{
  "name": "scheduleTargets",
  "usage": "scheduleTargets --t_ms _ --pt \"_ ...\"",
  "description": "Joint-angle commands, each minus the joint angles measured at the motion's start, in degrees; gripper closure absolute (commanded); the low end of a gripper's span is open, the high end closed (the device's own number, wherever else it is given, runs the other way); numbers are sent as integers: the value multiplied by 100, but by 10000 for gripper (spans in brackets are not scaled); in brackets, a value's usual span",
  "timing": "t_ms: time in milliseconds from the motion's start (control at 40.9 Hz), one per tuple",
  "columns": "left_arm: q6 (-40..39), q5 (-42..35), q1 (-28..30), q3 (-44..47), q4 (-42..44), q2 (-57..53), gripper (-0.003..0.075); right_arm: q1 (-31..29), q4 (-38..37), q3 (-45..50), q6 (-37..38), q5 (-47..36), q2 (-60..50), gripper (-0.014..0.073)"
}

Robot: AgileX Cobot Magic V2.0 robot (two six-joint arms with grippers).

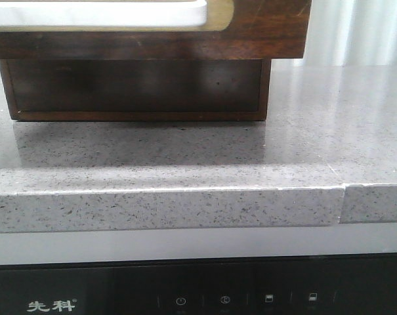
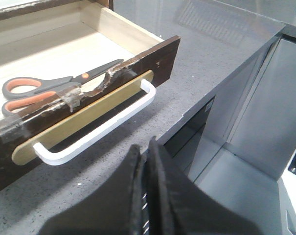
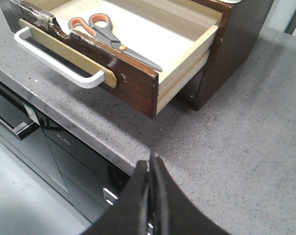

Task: Put scissors in drawer with both arms
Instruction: 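Release the drawer handle and withdraw both grippers from the drawer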

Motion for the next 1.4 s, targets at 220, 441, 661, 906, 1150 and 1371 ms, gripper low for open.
scheduleTargets --t_ms 220,441,661,906,1150,1371 --pt "-156 -531 -38 -173 176 34 741 -30 46 -106 -27 -493 29 662" --pt "-156 -531 -38 -173 176 34 741 -30 46 -106 -27 -487 29 662" --pt "-156 -531 -38 -173 176 34 741 -30 46 -106 -27 -481 29 662" --pt "-156 -547 -10 -148 165 7 741 -30 46 -106 -27 -481 29 662" --pt "-142 -1172 1517 544 654 -445 741 -30 46 -80 -27 -441 29 662" --pt "-142 -2456 2876 2029 780 -1389 741 -30 46 -80 -27 -441 29 662"
